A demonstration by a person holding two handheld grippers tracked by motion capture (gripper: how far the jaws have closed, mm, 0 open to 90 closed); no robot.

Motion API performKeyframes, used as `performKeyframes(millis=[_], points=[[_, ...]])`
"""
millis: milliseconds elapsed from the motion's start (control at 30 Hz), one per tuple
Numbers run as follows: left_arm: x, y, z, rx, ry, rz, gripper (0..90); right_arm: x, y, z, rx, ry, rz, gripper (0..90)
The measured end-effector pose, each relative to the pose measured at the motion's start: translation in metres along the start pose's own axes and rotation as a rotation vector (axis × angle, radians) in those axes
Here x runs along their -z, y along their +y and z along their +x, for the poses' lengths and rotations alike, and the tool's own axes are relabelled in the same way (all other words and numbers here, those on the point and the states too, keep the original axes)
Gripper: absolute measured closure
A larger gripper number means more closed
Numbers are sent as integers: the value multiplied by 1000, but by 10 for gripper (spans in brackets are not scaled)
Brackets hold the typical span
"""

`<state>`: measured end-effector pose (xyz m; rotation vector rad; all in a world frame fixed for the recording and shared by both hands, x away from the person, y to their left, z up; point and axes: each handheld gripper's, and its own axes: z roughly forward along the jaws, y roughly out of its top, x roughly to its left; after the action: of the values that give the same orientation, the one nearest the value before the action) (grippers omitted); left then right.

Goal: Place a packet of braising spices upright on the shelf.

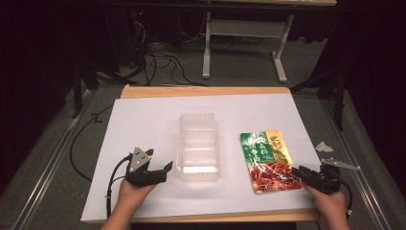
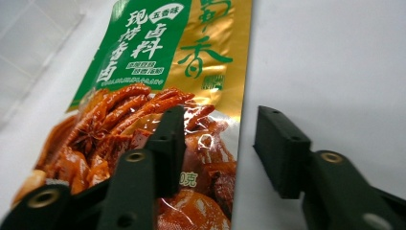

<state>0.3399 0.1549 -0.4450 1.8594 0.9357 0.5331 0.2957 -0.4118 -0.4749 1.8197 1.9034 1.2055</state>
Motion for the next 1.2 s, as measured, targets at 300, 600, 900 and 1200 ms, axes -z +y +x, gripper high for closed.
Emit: performKeyframes(millis=[300, 600, 900, 1200], points=[[5, -3, -5, -47, 13, 20, 157, -7, 1, 4, -17, 65, 33, 596], [8, -3, -6, -61, 22, 15, 157, -7, 0, 30, 124, 64, 83, 807], [7, -2, -4, -47, 25, 2, 158, -16, -14, 74, 260, 158, 156, 764], [9, -2, -4, -51, 25, -5, 158, -14, -14, 90, 304, 134, 147, 644]])
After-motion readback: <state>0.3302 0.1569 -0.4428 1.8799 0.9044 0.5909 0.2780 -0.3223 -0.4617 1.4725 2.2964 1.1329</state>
